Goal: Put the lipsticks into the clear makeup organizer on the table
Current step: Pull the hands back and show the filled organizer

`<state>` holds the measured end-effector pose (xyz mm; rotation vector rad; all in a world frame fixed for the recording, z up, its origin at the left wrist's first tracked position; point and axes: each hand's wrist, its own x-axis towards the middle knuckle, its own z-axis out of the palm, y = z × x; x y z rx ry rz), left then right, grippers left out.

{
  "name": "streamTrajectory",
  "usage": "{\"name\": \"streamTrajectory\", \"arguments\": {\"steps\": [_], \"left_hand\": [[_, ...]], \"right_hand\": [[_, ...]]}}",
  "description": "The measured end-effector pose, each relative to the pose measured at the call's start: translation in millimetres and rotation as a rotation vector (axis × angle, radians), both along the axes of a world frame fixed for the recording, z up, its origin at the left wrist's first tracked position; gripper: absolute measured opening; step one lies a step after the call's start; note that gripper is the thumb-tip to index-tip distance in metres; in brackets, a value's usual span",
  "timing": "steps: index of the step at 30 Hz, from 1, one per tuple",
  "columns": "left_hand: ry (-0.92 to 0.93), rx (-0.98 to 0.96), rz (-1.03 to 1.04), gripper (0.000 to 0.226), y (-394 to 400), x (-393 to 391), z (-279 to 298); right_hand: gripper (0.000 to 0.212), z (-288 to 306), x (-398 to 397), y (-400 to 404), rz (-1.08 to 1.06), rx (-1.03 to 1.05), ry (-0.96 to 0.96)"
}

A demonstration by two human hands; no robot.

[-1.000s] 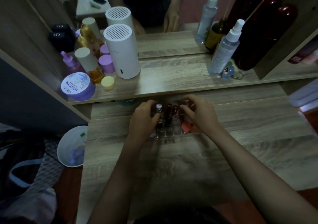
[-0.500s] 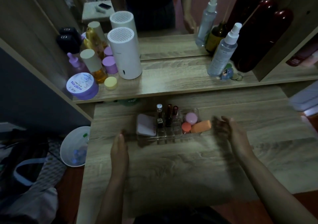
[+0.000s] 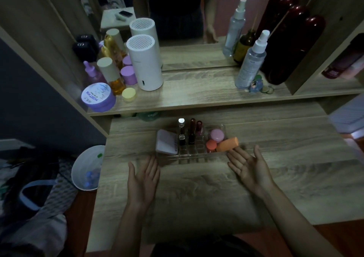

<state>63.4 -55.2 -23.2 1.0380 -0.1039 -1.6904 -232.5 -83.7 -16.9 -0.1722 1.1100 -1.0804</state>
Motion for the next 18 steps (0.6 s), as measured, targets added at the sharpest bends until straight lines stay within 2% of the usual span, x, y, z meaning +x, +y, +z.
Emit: {"name": "streamTrajectory", "arguments": {"steps": [4, 12, 18], "left_hand": [[-0.027, -0.021, -0.045, 0.077, 0, 2, -3], [-0.21, -0.039, -0.176, 0.073, -6, 9, -10], [-0.252, -0.053, -0.271, 0.074, -15, 2, -11]], "right_hand": [[0.071, -2, -3, -1, 0.022, 0.001, -0.018], [0.069, -7, -4, -1, 0.105, -0.027, 0.106], [0.069, -11, -20, 1, 0.064, -0.029, 0.134]]}}
